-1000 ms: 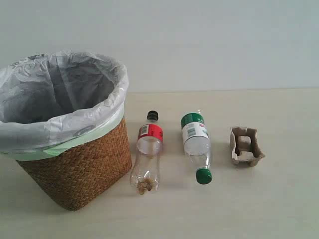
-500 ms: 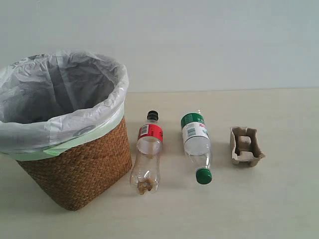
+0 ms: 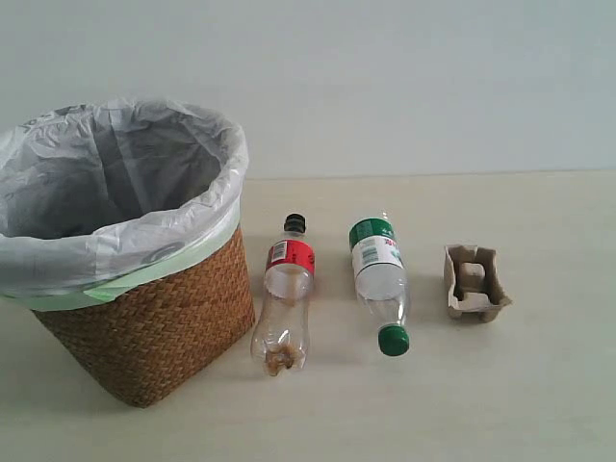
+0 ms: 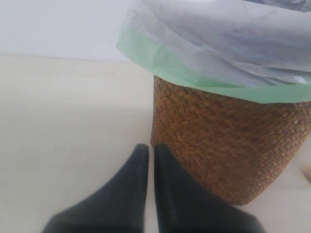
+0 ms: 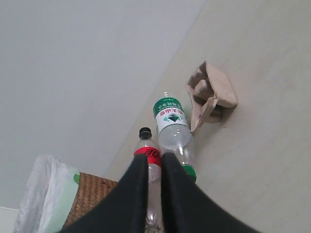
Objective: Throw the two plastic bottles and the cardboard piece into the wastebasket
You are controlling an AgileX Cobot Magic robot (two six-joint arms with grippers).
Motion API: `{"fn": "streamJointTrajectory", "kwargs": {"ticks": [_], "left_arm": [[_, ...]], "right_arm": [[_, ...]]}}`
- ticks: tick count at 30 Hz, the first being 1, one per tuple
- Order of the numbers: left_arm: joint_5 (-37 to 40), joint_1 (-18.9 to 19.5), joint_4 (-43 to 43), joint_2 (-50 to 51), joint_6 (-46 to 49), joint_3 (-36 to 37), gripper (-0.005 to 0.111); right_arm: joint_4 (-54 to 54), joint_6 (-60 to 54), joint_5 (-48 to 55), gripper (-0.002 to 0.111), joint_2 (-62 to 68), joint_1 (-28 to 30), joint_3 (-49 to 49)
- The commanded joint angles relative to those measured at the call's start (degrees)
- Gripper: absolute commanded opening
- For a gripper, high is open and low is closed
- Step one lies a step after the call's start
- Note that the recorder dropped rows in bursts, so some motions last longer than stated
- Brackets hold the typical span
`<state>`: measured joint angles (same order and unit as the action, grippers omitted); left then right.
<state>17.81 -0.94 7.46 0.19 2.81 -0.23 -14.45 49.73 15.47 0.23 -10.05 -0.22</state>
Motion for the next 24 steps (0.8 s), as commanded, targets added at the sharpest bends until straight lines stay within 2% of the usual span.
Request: {"fn": "streamJointTrajectory", "kwargs": {"ticks": [1,13,18,24], "left_arm": [[-0.07,0.04,-0.17,-0.19,-0.29,0.23,0.004],[-0.07,0.04,-0.17,-0.19,-0.29,0.23,0.004],[-0.07,0.04,-0.17,-0.19,-0.29,0.23,0.004],[-0.07,0.04,-0.17,-0.19,-0.29,0.23,0.004]], "right_arm": [[-0.07,-0.21,-1.14,0.007,-0.23,0.32,0.22],[-0.21,-4.04,-3.94,0.007,-0.23,0.21,0.22],[-0.21,-19.67,-8.91,0.007,-0.23,0.21,-0.13],[-0.21,-34.82,-6.52,0.007,4.68,0.21,-12.75]]}}
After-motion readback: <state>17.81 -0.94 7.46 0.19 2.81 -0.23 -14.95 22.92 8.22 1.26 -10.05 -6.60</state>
